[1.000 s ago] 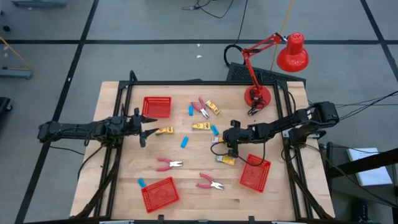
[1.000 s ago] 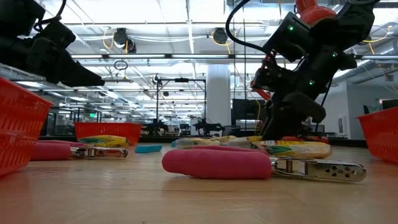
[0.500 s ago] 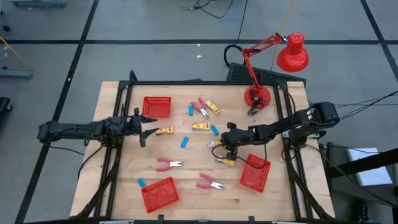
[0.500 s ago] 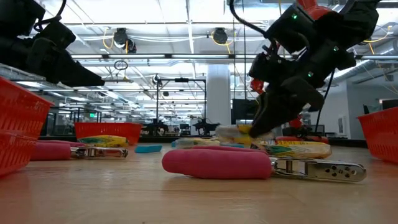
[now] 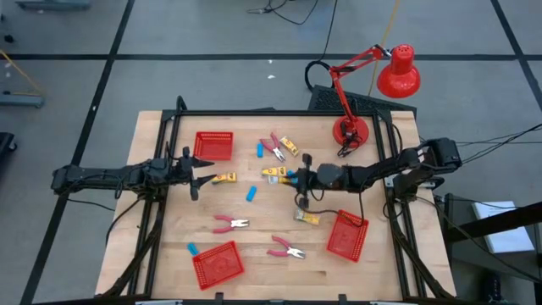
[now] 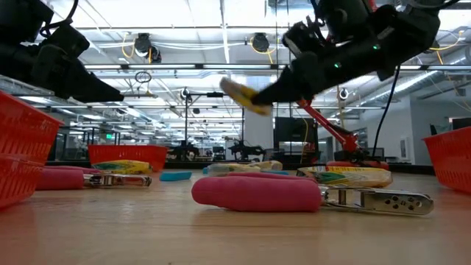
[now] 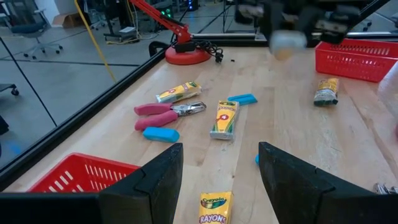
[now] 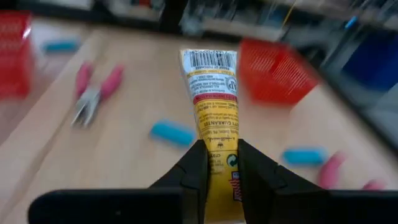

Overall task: Pick & Place School Supplies
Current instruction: Put the yellow crayon box into the top red basket

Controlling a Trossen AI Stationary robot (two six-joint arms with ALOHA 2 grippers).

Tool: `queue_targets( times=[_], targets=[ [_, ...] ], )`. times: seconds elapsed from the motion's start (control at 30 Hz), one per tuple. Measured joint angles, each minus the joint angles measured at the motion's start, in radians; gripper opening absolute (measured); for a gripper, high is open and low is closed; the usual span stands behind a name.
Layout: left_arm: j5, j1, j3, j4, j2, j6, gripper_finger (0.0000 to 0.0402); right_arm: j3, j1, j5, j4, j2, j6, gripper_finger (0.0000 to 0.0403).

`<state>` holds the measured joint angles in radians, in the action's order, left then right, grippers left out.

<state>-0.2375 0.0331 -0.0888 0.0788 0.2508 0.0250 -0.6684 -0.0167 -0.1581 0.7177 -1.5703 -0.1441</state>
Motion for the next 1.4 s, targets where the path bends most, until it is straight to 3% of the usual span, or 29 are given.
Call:
queue_targets(
  times=[0.13,0.23,0.53,0.9,1.13,1.4],
  targets=[
    [0.000,0.000,0.000,-0.002,0.000,0.000,0.0214,-0.062,0.045,0.014,0.092,-0.045,-0.072,0.0049],
    [0.000,0.000,0.000,-0.002,0.000,0.000,0.0214,-0.160,0.079,0.083,0.103,-0.121,-0.103,0.0049],
    [0.021,0.000,0.000,-0.019,0.002,-0.004,0.0214,-0.437,0.104,0.111,0.016,-0.361,-0.178,0.0049],
    [0.065,0.026,0.074,-0.479,0.228,-0.007,0.0214,-0.551,0.105,0.167,-0.005,-0.396,-0.184,0.0049],
    [0.177,0.063,0.074,-0.812,0.443,-0.006,0.0214,-0.573,0.107,0.195,0.007,-0.396,-0.180,0.0049],
    [0.212,0.073,0.051,-1.084,0.710,-0.010,0.0214,-0.573,0.107,0.191,0.018,-0.396,-0.179,0.0049]
  ],
)
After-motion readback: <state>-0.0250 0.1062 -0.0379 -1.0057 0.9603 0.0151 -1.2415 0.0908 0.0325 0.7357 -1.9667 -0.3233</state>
